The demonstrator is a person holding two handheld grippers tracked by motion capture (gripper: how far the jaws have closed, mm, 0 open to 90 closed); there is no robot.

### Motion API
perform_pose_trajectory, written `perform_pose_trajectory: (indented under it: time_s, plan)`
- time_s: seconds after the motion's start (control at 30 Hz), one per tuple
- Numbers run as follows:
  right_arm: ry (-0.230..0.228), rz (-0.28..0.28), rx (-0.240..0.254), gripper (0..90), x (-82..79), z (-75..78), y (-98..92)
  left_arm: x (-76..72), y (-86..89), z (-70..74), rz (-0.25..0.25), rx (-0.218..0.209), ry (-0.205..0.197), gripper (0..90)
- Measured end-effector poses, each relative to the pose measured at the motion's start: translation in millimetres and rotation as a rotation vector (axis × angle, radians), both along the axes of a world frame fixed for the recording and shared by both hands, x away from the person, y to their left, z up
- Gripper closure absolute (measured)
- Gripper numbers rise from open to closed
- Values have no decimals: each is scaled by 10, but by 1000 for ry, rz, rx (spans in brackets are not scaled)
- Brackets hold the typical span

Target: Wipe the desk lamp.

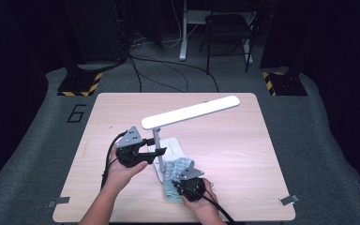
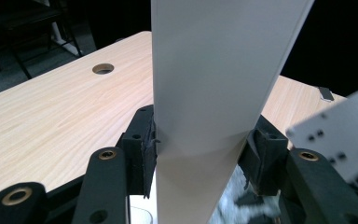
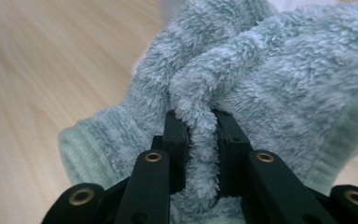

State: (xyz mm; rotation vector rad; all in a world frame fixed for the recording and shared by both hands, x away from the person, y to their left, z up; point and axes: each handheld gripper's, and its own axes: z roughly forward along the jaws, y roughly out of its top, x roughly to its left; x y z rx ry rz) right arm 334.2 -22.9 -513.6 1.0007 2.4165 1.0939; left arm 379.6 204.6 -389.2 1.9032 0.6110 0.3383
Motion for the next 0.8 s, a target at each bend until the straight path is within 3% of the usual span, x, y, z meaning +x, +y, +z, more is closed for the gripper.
perform_pose_trajectory:
  time_s: [0.23,0.5,0.8]
  plan:
    - [-6,-91,-8,768,128,-2,-296,-2,-16,7,-1,12,3,521]
    - [-56,-176,-22,764,243,-15,-495,2,-16,0,-1,2,-1,521]
    - [-55,-176,15,756,285,-3,-614,-1,-14,3,-13,-7,12,518]
